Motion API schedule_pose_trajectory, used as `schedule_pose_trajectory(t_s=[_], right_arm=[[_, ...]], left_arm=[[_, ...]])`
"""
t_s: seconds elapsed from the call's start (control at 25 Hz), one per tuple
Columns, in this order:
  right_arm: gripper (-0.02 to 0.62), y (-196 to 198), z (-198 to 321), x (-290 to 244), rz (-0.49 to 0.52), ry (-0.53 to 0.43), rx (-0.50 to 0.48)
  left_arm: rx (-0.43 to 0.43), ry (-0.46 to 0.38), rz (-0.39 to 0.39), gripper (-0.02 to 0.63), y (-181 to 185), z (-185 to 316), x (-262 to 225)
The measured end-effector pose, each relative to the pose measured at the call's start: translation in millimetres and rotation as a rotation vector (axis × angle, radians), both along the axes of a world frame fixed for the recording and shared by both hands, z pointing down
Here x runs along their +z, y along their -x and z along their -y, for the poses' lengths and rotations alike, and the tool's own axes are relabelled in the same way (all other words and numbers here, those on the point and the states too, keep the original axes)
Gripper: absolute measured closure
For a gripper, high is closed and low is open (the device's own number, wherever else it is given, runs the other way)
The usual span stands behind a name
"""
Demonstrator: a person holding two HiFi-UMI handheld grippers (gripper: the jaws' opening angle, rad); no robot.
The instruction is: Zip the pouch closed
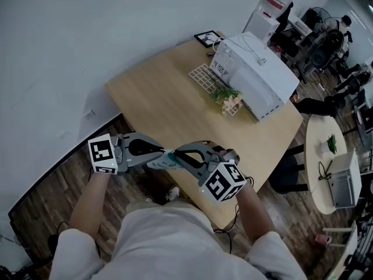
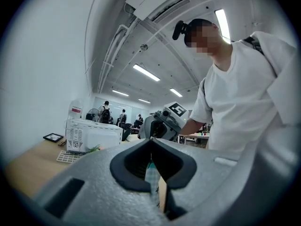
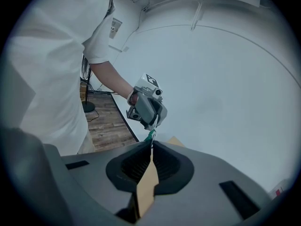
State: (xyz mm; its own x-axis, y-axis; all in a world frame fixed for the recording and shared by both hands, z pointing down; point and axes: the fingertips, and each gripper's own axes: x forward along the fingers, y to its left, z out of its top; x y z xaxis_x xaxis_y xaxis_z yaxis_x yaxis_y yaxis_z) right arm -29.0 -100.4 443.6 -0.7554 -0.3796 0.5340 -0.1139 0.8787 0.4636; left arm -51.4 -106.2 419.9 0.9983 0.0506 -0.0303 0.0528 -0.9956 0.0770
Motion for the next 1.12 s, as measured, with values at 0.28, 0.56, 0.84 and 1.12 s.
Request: schedule_pose_trajectory(t_s=[0.28, 0.56, 0.84, 1.12], right_arm=[[0.591, 14, 2, 3, 0.041, 0.017, 0.041], [0.591, 23, 0, 6, 0.058, 0.045, 0.063], [0.592, 27, -5, 7, 0.061, 0.050, 0.074], [0.592, 29, -4, 8, 0.081, 0.088, 0.085]], left_arm=[[-0.057, -0.001, 0.001, 0.589, 17, -1, 7], [-0.107, -0.055, 0.028, 0.586, 25, -4, 10], [-0.114, -0.095, 0.062, 0.540, 28, -4, 12], [-0.097, -0.121, 0.148, 0.512, 23, -10, 23]])
